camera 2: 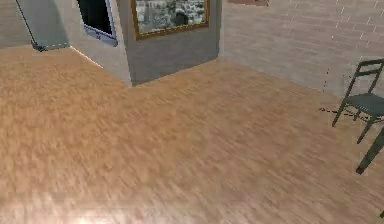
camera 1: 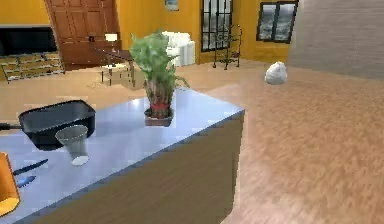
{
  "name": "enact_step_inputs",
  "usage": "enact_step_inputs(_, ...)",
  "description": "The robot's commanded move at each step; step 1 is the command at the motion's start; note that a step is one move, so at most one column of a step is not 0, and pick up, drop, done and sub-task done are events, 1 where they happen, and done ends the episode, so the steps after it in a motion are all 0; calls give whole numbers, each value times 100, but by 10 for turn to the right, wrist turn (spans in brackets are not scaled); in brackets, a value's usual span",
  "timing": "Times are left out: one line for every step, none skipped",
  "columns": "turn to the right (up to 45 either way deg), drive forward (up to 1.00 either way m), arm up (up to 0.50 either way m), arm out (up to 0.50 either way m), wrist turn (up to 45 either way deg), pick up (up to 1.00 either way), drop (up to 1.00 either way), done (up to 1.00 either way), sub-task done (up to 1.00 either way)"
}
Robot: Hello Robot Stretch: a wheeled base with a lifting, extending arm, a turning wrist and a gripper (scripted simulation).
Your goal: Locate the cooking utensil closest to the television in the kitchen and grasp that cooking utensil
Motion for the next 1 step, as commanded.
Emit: enact_step_inputs(-450, 0, 0, 0, 0, 0, 0, 0, 0)
